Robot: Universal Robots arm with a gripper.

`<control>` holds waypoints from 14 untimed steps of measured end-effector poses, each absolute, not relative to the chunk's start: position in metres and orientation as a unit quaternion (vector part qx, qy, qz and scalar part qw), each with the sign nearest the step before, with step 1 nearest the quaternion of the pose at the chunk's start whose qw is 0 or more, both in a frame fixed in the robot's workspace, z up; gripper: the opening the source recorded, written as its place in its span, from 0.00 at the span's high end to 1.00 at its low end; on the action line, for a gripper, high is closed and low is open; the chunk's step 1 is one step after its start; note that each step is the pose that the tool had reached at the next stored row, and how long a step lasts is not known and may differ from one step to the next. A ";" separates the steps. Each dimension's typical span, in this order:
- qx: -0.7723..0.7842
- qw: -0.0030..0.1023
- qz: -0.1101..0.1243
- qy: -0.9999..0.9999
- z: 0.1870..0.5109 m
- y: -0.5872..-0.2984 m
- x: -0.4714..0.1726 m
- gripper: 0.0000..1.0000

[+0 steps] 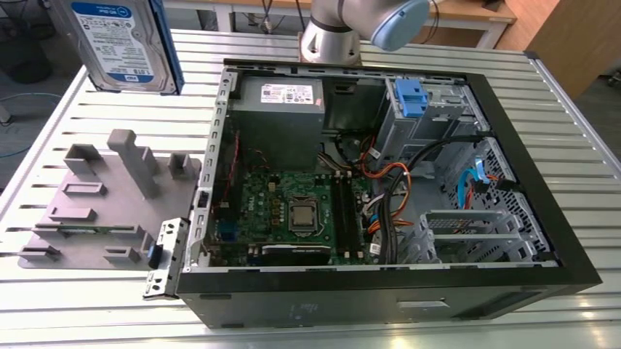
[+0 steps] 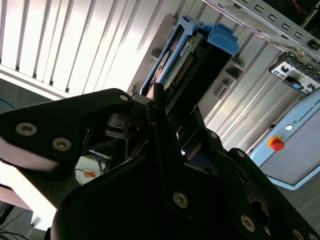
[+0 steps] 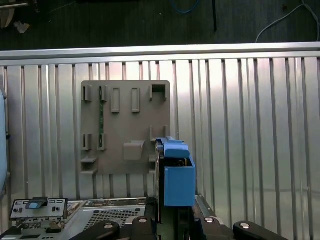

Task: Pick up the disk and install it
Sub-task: 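Pick up the disk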

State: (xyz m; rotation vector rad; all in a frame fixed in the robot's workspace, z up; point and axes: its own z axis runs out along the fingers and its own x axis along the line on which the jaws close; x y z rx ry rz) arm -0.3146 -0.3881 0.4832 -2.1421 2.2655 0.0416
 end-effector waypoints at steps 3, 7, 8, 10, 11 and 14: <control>-0.687 0.012 0.013 0.726 0.483 -0.388 -0.313 0.65; -0.687 0.012 0.013 0.726 0.483 -0.388 -0.306 0.65; -0.687 0.012 0.013 0.726 0.483 -0.388 -0.303 0.65; -0.687 0.012 0.013 0.726 0.483 -0.388 -0.299 0.65; -0.687 0.012 0.013 0.726 0.483 -0.388 -0.296 0.65; -0.687 0.012 0.013 0.726 0.483 -0.388 -0.288 0.65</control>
